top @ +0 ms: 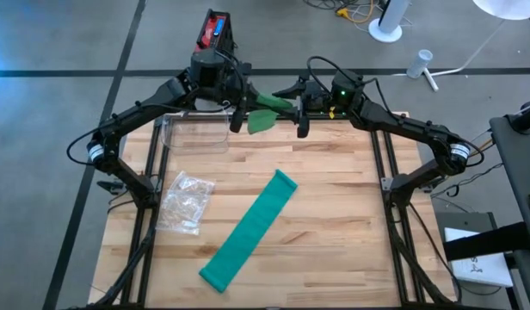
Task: Roll bandage
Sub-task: Roll the green bandage
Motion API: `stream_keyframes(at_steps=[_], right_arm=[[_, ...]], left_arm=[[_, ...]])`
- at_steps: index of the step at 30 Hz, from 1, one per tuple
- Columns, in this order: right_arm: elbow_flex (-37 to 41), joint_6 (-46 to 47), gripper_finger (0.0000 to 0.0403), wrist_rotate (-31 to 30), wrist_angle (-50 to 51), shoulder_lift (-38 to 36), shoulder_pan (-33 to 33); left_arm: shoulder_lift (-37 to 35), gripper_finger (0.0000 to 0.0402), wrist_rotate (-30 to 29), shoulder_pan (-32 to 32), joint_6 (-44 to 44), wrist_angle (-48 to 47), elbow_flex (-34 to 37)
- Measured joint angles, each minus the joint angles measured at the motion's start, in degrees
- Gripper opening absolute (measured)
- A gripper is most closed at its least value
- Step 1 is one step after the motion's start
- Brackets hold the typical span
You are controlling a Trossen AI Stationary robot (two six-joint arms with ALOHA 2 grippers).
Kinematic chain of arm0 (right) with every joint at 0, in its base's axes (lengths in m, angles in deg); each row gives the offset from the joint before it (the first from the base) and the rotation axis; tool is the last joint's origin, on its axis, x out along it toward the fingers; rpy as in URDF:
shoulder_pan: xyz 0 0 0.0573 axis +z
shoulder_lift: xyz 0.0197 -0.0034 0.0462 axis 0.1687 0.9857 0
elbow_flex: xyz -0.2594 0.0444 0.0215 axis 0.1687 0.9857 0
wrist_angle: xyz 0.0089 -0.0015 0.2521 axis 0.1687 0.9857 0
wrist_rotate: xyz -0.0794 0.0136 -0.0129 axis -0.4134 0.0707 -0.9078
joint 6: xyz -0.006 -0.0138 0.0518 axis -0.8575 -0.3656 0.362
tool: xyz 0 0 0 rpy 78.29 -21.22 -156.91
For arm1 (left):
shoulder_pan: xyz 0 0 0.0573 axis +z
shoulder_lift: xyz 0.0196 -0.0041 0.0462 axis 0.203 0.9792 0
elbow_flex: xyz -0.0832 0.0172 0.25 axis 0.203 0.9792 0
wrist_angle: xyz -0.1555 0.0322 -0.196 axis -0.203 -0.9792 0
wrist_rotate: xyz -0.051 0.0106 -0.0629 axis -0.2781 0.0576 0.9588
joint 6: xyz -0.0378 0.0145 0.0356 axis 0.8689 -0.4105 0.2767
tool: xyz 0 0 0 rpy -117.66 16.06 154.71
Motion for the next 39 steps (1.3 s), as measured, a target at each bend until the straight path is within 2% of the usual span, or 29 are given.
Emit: stream_keyframes(at_steps=[11,19,39], right_arm=[[0.0,0.0,0.019,0.2,0.0,0.0,0.0],[0.0,0.0,0.0197,0.1,0.0,0.0,0.0],[0.0,0.0,0.0193,0.0,0.0,0.0,0.0]], left_arm=[[0.0,0.0036,-0.3,-0.9,6.1,0.0,0.0],[0.0,0.0036,-0.2,-0.9,6.9,0.1,0.0],[-1.3,0.0035,-0.6,-0.5,-0.7,-3.5,0.0]])
